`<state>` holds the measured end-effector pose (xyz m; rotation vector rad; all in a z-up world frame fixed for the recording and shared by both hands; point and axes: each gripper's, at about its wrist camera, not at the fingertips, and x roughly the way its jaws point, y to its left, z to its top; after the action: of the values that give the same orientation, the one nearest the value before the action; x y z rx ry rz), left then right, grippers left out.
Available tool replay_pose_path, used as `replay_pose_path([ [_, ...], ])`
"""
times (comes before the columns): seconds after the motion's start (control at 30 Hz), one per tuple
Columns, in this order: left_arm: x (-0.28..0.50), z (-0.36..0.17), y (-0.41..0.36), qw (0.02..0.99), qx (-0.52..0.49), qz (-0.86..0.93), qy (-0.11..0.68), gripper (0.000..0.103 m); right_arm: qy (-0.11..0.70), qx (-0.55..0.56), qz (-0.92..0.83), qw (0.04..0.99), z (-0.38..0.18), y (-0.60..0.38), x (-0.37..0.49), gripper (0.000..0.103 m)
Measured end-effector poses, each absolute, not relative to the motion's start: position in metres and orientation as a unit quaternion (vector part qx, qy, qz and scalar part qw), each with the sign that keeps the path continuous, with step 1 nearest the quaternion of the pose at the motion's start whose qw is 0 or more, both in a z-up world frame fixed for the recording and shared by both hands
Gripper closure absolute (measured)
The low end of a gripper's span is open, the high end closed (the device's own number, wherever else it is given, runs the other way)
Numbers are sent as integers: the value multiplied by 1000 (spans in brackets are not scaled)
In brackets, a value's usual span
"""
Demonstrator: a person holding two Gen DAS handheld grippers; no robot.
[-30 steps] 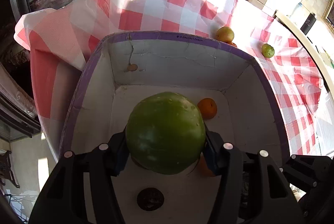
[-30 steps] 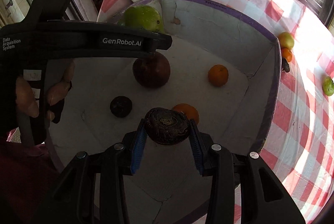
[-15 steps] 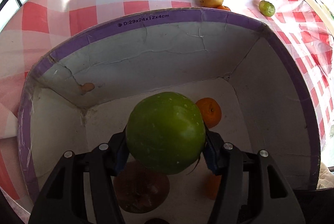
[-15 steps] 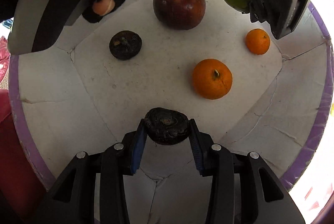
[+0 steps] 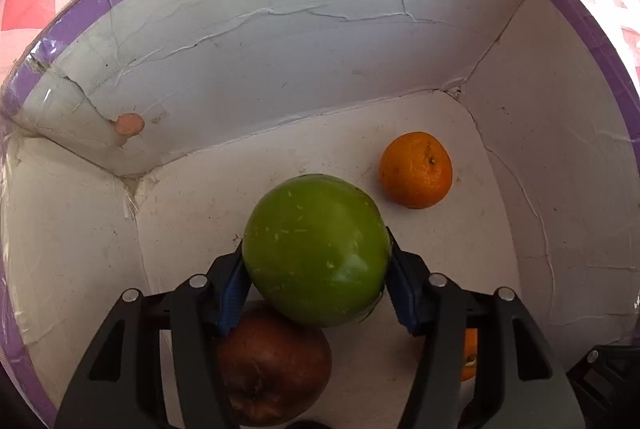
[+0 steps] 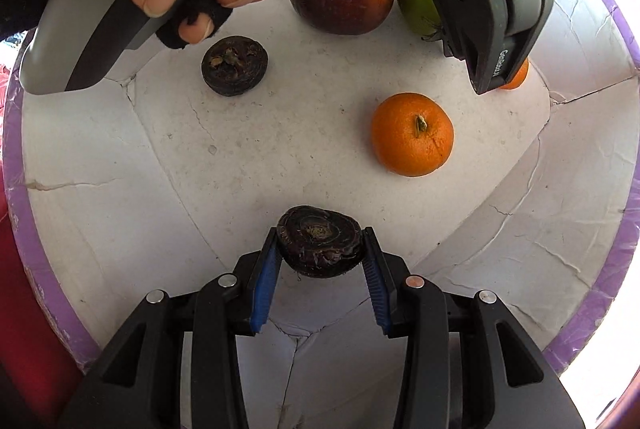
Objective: Organize fruits
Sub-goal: 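Open both grippers to drop the green tomato and dried fruit into the box, then move both grippers back toward the remaining fruits on the table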
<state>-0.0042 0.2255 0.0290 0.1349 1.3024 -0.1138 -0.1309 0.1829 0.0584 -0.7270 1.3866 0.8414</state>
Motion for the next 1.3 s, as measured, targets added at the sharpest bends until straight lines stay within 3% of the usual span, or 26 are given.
replay_pose_path([
  [0.2, -5, 35, 231, 798, 51, -49, 599, 42, 604, -317, 366, 633, 58, 190, -128, 61],
  [0.3, -5, 43, 232, 806, 47, -44, 588, 24, 599, -315, 369, 637, 57, 189, -131, 51],
  [0.57, -9, 71, 249, 827, 0, -21, 562, 15, 554, -319, 356, 682, 81, 181, -133, 39],
  [0.63, -19, 86, 257, 841, -29, -5, 541, 10, 520, -268, 357, 729, 106, 169, -125, 38],
  [0.77, -33, 113, 274, 868, -65, 25, 492, 10, 441, -126, 345, 819, 162, 125, -107, 20],
  [0.9, -49, 129, 281, 892, -62, 56, 443, 2, 418, -45, 276, 864, 181, 82, -83, 19],
  [1.1, -74, 150, 276, 907, -88, 92, 401, 2, 469, 82, 147, 867, 154, -3, -53, 18],
  [1.3, -60, 160, 223, 916, -37, 83, 390, 2, 500, 111, 68, 856, 123, -64, -38, 18],
])
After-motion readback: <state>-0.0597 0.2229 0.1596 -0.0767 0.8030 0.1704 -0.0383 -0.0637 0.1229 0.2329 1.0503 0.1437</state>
